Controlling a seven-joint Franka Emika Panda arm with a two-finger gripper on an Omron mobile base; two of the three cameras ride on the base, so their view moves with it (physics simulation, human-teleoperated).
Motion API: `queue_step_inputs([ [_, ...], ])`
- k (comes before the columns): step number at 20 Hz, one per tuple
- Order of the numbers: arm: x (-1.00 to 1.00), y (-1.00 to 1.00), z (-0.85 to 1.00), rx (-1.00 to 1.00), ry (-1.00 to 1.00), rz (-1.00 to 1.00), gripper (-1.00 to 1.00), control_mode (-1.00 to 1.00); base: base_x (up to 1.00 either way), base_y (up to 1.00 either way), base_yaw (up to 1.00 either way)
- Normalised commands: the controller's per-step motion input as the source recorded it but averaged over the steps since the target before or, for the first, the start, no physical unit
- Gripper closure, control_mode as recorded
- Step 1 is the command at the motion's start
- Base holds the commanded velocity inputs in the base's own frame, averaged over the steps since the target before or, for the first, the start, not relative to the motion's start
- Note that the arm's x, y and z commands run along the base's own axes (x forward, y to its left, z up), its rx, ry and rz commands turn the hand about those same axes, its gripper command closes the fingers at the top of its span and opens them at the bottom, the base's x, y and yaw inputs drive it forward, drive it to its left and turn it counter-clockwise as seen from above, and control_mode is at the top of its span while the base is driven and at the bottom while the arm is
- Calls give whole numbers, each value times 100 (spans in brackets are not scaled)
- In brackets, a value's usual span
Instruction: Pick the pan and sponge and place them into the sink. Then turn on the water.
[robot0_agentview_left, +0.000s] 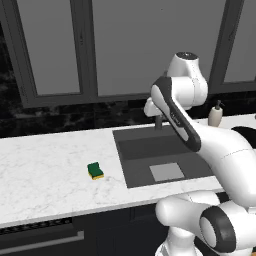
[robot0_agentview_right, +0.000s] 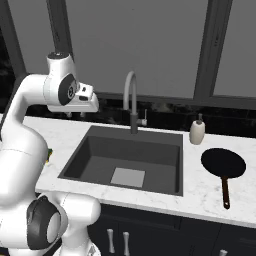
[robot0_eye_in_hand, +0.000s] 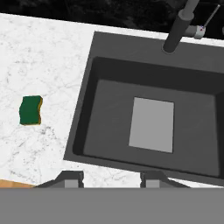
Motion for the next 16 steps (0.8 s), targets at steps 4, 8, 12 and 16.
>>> queue_step_inputs([
  [4,3,51,-24,0,0,-2,-100,-100,0,0,0],
  [8,13,99,-63,1,2,-3,-100,-100,0,0,0],
  [12,0,100,-64,0,11,0,-100,-100,0,0,0],
  [16,5,100,-55,0,21,0,-100,-100,0,0,0],
])
